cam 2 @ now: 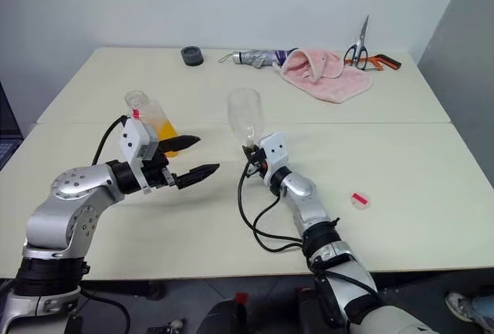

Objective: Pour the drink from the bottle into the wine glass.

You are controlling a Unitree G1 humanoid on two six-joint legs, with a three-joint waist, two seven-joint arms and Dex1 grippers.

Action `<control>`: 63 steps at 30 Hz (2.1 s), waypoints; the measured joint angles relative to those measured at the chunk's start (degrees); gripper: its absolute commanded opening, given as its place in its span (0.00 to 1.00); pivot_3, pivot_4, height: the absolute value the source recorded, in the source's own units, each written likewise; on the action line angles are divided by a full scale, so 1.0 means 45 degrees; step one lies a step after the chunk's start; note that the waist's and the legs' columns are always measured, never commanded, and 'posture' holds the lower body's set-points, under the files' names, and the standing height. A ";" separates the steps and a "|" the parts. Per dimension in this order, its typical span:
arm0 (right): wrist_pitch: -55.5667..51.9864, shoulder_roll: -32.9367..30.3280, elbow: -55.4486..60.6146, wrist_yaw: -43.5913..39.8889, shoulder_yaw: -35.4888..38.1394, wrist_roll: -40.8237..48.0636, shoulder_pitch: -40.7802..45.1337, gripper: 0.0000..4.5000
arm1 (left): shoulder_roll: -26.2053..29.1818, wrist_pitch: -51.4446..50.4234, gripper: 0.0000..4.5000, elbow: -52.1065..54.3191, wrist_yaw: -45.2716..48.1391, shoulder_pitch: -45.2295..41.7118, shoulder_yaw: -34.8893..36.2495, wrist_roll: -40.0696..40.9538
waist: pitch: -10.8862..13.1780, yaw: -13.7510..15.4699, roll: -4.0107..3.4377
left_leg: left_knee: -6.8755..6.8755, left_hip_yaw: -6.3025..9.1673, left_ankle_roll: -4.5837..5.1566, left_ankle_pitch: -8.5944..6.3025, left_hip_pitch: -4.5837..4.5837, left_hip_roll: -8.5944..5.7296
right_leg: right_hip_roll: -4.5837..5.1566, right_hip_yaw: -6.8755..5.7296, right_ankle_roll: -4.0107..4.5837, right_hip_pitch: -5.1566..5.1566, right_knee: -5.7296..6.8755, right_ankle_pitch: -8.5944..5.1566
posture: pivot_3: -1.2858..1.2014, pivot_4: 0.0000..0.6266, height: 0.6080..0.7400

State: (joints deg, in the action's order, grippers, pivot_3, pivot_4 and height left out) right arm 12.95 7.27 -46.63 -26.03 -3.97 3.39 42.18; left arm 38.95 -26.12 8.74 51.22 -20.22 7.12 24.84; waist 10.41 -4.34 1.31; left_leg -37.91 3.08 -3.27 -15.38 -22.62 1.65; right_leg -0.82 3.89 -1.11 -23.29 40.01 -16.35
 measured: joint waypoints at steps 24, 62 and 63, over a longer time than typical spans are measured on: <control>0.0182 -0.0387 -0.0220 -0.0325 0.0022 0.0023 -0.0018 0.99 | -0.0082 0.0101 1.00 -0.0024 -0.0090 -0.0689 -0.0015 0.0256 | 0.0000 -0.0066 0.0000 | 0.0001 0.0003 -0.0001 0.0001 0.0002 -0.0001 | -0.0003 -0.0003 0.0001 0.0000 0.0002 0.0000 | 0.52 0.24 1.00; -0.7959 -0.6474 1.4624 -0.4598 -0.0930 0.3642 -0.5510 0.99 | -0.1568 -0.1024 1.00 0.3366 -0.4389 0.3640 0.2325 0.1376 | 0.0003 0.0302 0.0010 | -0.0010 0.0024 0.0000 -0.0001 -0.0009 -0.0006 | -0.0013 -0.0002 -0.0007 0.0010 -0.0018 -0.0005 | 0.52 0.24 1.00; -0.8095 -0.6558 1.4726 -0.4624 -0.0912 0.3798 -0.5532 0.99 | -0.1622 -0.1010 1.00 0.3403 -0.4614 0.3706 0.2371 0.1258 | 0.0003 0.0311 0.0010 | -0.0009 0.0020 0.0000 -0.0001 -0.0007 -0.0006 | -0.0016 -0.0003 -0.0007 0.0011 -0.0018 -0.0005 | 0.52 0.24 1.00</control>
State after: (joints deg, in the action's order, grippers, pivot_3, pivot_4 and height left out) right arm -23.48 -22.24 19.63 -46.84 -8.08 20.49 17.29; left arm 31.65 -30.67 24.05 30.45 -3.55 17.79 30.50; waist 10.43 -2.94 1.36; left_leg -37.95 3.17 -3.27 -15.38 -22.65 1.62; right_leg -0.90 3.88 -1.14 -23.24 39.93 -16.37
